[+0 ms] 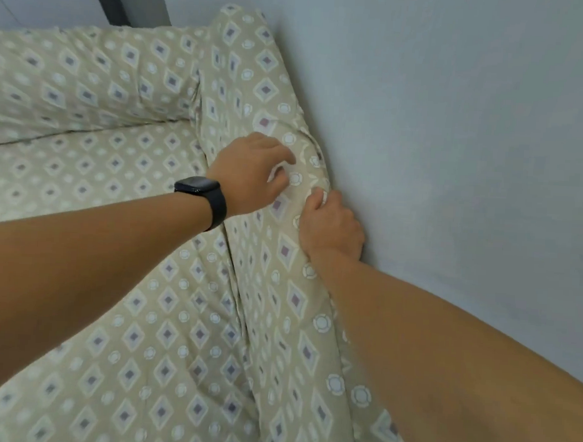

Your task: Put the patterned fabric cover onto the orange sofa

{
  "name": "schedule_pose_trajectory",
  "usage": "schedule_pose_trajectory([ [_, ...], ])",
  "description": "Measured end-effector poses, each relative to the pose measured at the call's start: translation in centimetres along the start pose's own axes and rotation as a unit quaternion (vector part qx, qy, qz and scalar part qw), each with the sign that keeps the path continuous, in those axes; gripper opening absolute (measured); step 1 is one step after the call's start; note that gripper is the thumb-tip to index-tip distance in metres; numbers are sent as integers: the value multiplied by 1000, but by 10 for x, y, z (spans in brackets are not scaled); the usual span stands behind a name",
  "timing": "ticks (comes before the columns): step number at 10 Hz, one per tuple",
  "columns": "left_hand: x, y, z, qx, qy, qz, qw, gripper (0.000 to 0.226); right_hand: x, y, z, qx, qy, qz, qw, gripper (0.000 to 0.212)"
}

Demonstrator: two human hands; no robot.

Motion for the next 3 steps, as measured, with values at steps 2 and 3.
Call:
schedule_pose_trajectory([
  [2, 49, -82, -43, 32, 22, 102, 994, 27, 26, -56, -39, -30, -7, 268, 963, 70],
  [3, 85, -97, -93, -10, 21, 170, 985, 25, 81, -96, -62, 25, -51, 205, 977, 45],
])
Point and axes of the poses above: each hand's wrist, its own y-axis towards the middle knuckle, its own x-axis out of the back of the hand, z = x × y, the point moved 10 cm from there along y, towards the middle knuckle, and after that the axes turned 9 degrees about -z, right-handed, at the moved point
